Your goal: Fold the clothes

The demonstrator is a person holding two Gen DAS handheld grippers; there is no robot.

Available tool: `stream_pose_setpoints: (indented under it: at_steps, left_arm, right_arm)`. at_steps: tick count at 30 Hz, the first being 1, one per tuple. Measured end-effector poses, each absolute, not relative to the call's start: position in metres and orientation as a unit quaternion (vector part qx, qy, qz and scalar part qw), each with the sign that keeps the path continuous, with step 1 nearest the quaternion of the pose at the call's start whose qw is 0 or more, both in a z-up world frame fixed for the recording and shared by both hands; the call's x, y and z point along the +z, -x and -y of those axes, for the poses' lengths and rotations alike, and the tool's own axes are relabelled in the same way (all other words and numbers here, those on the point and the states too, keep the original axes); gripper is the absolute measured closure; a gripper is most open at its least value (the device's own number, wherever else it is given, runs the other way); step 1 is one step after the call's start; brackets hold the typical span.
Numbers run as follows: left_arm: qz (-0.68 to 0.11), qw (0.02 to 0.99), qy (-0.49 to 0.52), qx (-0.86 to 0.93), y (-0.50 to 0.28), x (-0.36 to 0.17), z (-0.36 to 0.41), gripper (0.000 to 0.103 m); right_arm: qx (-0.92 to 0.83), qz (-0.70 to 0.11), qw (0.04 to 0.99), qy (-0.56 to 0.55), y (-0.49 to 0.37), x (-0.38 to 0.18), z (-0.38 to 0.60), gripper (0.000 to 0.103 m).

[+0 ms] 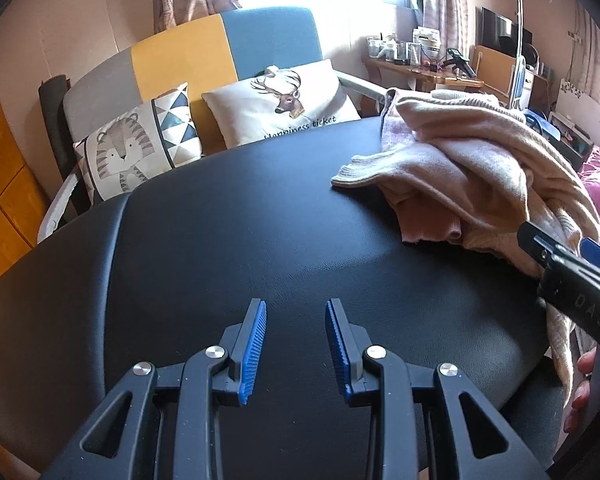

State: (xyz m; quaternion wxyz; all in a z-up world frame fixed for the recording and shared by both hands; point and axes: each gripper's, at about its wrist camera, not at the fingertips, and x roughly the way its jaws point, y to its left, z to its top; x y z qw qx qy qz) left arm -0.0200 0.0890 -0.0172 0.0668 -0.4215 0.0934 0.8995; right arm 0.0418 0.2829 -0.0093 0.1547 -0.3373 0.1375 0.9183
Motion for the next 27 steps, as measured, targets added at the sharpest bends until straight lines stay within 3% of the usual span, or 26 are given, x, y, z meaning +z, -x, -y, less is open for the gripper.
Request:
stream_pose_setpoints:
  at_steps: [4, 9, 27]
  left_arm:
    - [-0.094, 0.065, 0.424, 0.899, 0.021, -0.019, -0.089, 0.072]
    - [-0.095, 0.066, 0.425, 0.898, 0.022, -0.019, -0.088, 0.072]
    - [-0.095, 0.066, 0.431, 0.895, 0.023, -0.021, -0.084, 0.072]
  right_arm:
    - [0.916, -0.145, 0.159, 0.337, -0.066, -0.011, -0.306, 0.000]
    - [0.903, -0.156, 0.178, 0.358, -0.024, -0.020, -0.277, 0.000]
    - [0.905, -0.163, 0.144, 0.365, -0.011, -0.032, -0.278, 0.000]
